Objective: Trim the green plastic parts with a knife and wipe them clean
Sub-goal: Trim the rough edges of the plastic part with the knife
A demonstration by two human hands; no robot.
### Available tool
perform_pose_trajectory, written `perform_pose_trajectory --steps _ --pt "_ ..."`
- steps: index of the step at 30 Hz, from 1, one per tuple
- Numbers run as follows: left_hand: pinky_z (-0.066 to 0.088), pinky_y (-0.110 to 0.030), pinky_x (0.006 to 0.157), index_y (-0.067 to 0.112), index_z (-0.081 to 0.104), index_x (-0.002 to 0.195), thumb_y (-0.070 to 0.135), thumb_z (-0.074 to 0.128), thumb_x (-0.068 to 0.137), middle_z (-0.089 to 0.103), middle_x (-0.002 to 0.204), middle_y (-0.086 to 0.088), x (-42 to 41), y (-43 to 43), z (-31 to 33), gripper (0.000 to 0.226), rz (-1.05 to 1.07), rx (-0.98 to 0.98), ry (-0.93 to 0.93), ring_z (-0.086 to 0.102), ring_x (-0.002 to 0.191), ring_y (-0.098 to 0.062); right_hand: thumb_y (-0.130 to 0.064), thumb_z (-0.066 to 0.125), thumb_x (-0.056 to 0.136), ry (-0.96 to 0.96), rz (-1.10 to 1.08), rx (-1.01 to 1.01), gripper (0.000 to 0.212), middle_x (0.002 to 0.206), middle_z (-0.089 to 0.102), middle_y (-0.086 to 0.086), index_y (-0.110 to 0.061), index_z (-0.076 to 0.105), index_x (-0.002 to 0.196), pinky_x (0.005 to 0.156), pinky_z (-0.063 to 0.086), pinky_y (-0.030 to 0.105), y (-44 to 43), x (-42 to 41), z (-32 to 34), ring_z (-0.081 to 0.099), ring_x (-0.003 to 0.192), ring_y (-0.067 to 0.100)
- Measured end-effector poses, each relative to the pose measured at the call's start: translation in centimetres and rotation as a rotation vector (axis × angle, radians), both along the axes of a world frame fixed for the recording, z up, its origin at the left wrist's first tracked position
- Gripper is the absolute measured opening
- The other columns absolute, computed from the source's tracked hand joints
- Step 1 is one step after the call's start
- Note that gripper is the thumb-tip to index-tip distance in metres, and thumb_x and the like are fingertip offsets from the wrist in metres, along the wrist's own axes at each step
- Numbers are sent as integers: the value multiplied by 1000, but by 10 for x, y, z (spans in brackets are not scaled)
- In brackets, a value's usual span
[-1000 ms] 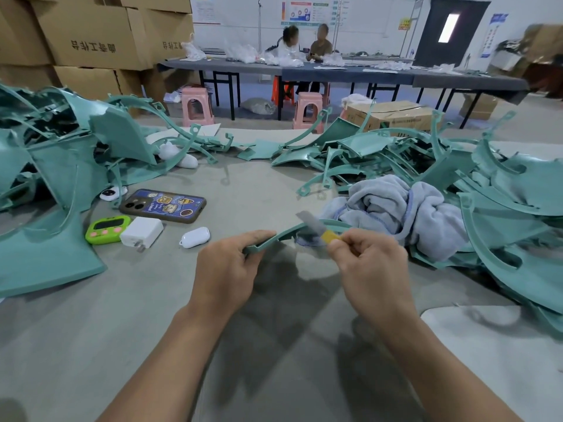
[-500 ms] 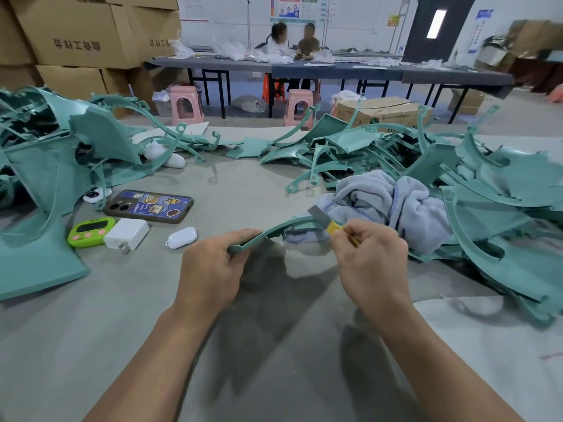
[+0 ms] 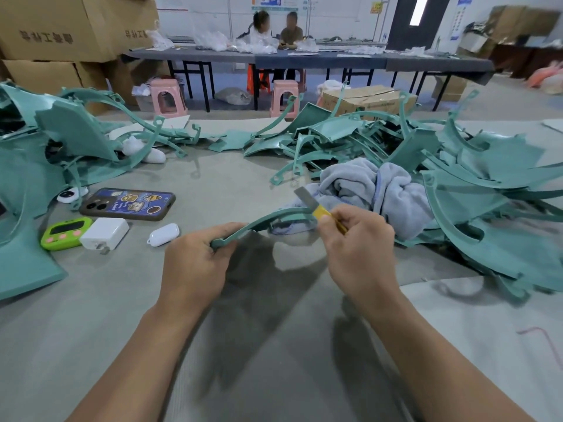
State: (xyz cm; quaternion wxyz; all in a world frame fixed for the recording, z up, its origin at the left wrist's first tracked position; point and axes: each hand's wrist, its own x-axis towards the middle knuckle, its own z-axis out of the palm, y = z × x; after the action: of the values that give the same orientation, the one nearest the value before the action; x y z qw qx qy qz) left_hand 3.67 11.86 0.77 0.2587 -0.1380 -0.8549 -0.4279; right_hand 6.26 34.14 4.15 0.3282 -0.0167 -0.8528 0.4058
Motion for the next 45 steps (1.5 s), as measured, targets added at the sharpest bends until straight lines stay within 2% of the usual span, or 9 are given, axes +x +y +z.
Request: perform_pose_trajectory --steps 6,9,11,19,22,24,32,37,45 --pt "31 9 74 24 81 103 0 71 86 58 64 21 4 1 1 31 115 -14 132 49 83 31 -24 63 93 -70 -61 -17 47 47 42 -4 -10 35 57 53 26 34 -10 -7 -10 32 51 20" --pt "38 -2 75 47 74 104 15 68 89 68 83 28 5 -5 5 36 152 52 52 61 84 4 -21 62 93 -120 -163 -41 49 42 34 -1 -10 32 55 52 28 31 6 -14 -12 27 47 18" --pt "45 -22 72 53 72 101 20 69 89 69 72 16 3 -11 4 36 189 110 3 59 73 -8 -20 60 93 -146 -221 -43 45 44 33 -2 -7 35 57 47 30 25 16 -19 -15 26 47 16" --pt "45 -27 64 35 77 96 32 68 75 67 66 11 2 -12 10 23 347 218 -97 63 69 -9 -22 54 95 -54 -309 -94 38 47 38 -2 -10 40 62 52 28 21 32 -19 -9 33 53 16" --pt "41 -8 56 53 72 77 30 68 64 66 66 29 3 -11 18 27 333 366 -130 61 66 9 -22 55 96 54 -233 -75 36 59 49 -8 -13 41 64 56 30 16 23 -13 -6 40 55 10" --pt "48 -19 60 58 68 68 28 72 59 68 66 24 1 -17 21 31 365 505 -153 59 60 6 -26 53 97 109 -182 -38 33 71 54 -8 -14 46 67 58 31 14 17 -10 -7 43 60 11" --pt "61 -51 76 13 77 91 7 73 71 79 92 -7 -8 -28 23 21 255 1085 -415 76 80 -30 -30 57 97 148 100 -17 29 65 46 1 -27 51 69 53 30 20 4 -2 -7 37 59 16" --pt "58 -42 52 8 75 101 7 66 84 77 94 -19 0 -23 27 19 40 1001 -889 75 69 -35 -24 68 98 48 210 163 23 58 45 -5 -18 58 77 56 39 32 2 -1 -12 39 59 16" --pt "57 -38 50 6 70 107 0 62 89 77 93 -20 0 -21 27 21 -26 852 -964 74 66 -33 -29 61 98 -165 109 240 28 55 48 -1 -17 49 75 54 34 38 2 -6 -23 46 59 25"
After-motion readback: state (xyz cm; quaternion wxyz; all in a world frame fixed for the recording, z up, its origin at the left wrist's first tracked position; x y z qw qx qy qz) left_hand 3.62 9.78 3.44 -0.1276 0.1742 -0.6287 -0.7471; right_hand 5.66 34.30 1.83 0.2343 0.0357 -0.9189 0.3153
